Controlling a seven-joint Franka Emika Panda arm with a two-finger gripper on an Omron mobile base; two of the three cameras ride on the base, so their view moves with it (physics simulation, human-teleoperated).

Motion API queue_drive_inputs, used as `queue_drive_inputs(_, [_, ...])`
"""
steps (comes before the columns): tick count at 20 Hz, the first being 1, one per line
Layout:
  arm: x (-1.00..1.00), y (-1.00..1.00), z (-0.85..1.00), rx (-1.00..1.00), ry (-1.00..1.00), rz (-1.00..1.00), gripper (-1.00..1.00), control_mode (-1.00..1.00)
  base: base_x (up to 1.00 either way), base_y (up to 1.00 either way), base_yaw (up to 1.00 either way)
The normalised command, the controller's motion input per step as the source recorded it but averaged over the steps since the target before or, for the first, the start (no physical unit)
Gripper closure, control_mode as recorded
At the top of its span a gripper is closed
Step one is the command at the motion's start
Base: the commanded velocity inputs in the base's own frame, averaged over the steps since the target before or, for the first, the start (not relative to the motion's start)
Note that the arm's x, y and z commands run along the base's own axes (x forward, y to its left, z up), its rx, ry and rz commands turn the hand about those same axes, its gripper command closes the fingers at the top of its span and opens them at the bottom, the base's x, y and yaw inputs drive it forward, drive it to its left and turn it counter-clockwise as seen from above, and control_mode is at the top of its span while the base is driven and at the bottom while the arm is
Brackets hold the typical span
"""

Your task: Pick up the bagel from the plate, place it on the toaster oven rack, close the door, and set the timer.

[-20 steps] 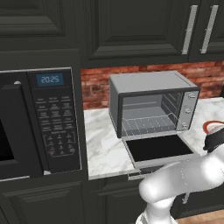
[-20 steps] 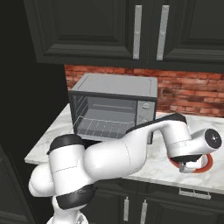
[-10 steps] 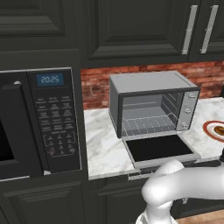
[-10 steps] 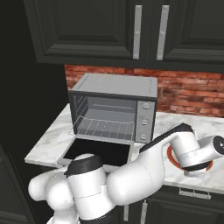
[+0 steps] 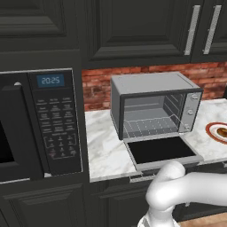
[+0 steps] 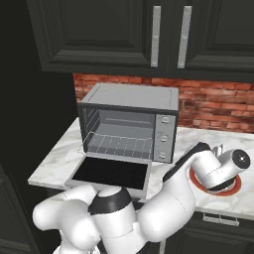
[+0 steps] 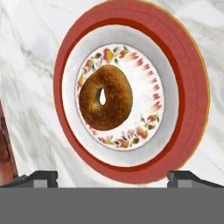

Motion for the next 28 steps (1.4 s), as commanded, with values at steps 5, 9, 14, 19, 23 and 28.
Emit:
queue_drive_inputs(5, [0.03,-0.23,-0.19,0.00,0.04,-0.10,-1.00,-1.00,0.00,0.00,0.00])
queue_drive_inputs(9, [0.11,-0.26,-0.04,0.00,0.04,-0.06,-1.00,-1.00,0.00,0.00,0.00])
queue_drive_inputs(14, [0.07,-0.19,-0.01,0.01,0.06,0.00,-1.00,-1.00,0.00,0.00,0.00])
queue_drive_inputs(19, [0.02,-0.09,-0.04,0.01,0.03,0.00,-1.00,-1.00,0.00,0.00,0.00])
queue_drive_inputs(23, [0.08,0.00,-0.04,0.01,0.00,0.00,-1.00,-1.00,0.00,0.00,0.00])
queue_drive_inputs(28, [0.08,0.00,-0.11,0.01,0.00,0.00,-1.00,-1.00,0.00,0.00,0.00])
